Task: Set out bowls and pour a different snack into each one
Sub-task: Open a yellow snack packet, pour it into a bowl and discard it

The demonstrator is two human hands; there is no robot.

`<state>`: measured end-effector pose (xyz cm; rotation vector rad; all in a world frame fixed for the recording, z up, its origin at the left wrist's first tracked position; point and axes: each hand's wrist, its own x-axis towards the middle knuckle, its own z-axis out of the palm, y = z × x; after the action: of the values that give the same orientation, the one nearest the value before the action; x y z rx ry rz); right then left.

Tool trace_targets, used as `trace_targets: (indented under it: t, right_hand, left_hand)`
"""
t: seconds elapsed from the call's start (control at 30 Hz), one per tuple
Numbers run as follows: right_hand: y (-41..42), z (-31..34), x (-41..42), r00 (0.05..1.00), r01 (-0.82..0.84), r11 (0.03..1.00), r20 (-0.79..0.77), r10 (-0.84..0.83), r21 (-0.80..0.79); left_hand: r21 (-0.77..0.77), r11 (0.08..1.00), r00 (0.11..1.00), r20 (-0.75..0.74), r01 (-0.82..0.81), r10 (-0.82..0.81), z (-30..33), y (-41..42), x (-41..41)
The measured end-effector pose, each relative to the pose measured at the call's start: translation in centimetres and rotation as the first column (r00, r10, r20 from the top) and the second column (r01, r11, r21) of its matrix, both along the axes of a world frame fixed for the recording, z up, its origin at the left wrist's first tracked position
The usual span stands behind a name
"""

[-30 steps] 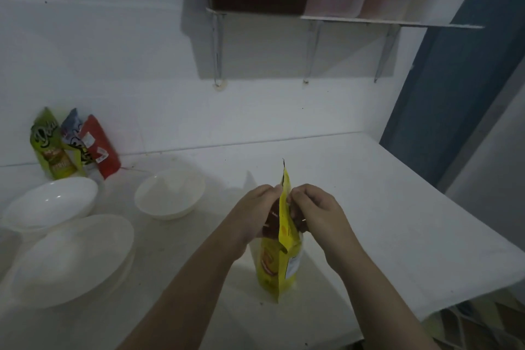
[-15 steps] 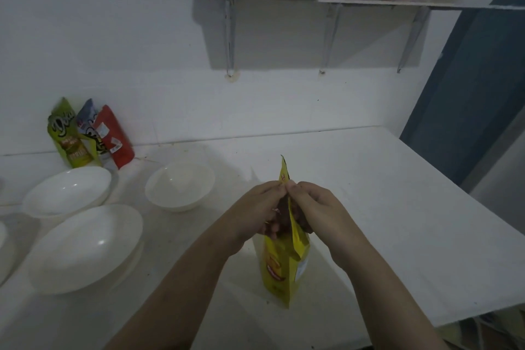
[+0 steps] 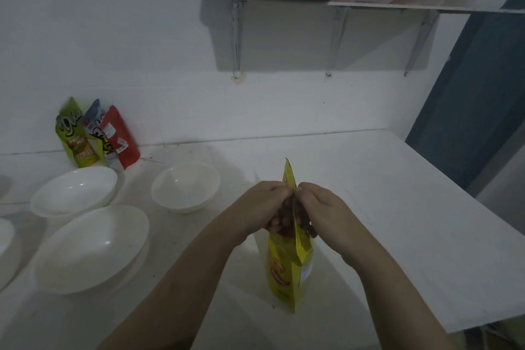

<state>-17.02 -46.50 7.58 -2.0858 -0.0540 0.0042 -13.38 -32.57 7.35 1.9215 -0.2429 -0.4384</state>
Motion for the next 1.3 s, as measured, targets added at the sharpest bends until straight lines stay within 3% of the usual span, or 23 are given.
trace_targets:
  t: [0.2,0.37,0.67,0.93,1.2,1.3]
  right_hand:
    - [-0.2,0.1,0.0,0.998,-0.057,0.998,-0.01,0.057,-0.021]
    - [-0.4,0.2,0.0,0.998,-0.064,0.995,-0.013,0.063,-0.077]
    - [-0.2,-0.2,-0.2,0.998,-0.046,0.995,0.039,0.049,-0.085]
    - [-0.3,0.3,-0.5,0.996,0.002,0.99,0.087,0.01,-0.139]
    - [-1.7,0.9,-0.6,0.96,0.263,0.907,0.182,-0.212,-0.329]
    - [-0.9,1.0,-0.8,0.966,0.246,0.88,0.174,-0.189,-0.407]
  left_hand:
    - [0.057,0.998,0.997,0.076,-0.037,0.033,0.1,-0.2,0.3]
    - [0.14,0.989,0.987,0.149,0.045,-0.066,0.2,0.0,0.5]
    - [0.118,0.976,0.976,0.1,0.182,-0.194,0.5,1.0,0.7]
    - [-0.05,0.994,0.992,0.075,0.101,-0.097,-0.3,0.7,0.0]
    - [-0.171,0.985,0.977,0.205,-0.018,0.054,0.3,1.2,0.3]
    - [-0.156,0.987,0.959,0.272,-0.037,0.079,1.0,0.7,0.3]
